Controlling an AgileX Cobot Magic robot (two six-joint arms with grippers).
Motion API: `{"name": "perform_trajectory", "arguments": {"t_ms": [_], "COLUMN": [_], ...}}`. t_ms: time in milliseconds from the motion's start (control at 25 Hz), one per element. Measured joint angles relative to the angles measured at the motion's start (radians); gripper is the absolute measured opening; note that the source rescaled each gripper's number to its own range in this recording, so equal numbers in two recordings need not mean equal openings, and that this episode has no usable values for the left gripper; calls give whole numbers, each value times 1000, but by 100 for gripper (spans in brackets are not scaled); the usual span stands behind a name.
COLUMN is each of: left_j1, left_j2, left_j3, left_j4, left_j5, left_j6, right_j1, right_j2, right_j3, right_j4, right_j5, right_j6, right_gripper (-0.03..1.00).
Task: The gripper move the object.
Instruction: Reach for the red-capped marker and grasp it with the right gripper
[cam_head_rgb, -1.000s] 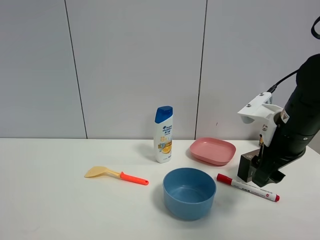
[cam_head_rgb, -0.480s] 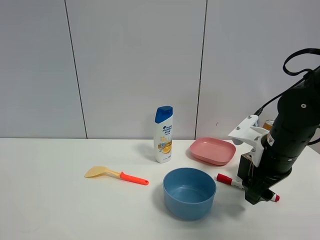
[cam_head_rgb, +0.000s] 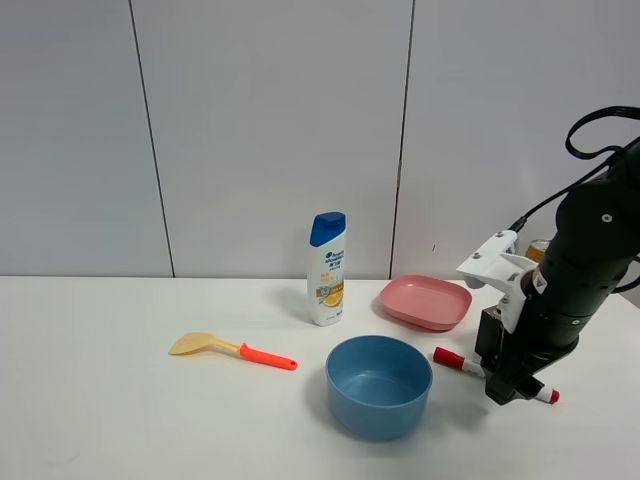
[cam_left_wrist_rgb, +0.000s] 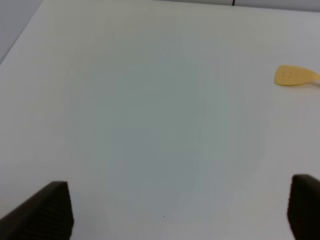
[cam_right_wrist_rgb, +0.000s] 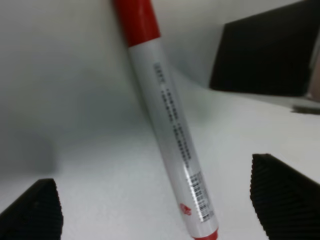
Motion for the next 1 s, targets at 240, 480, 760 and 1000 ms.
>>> {"name": "perform_trajectory", "arguments": {"t_ms": [240, 480, 760, 1000], "left_j1": [0, 0, 0, 0], "left_j2": [0, 0, 0, 0], "left_j3": [0, 0, 0, 0], "left_j4": [0, 0, 0, 0], "left_j5": [0, 0, 0, 0], "left_j6": [0, 0, 0, 0], "right_j1": [-19, -19, -19, -19], "right_j2": [0, 43, 75, 91], "right_j3": [0, 0, -1, -6], "right_j4": [-2, -1, 0, 0], "right_j5": [-1, -18, -31, -55], "right_j6": [53, 77, 108, 124], "right_gripper": [73, 73, 71, 68]}}
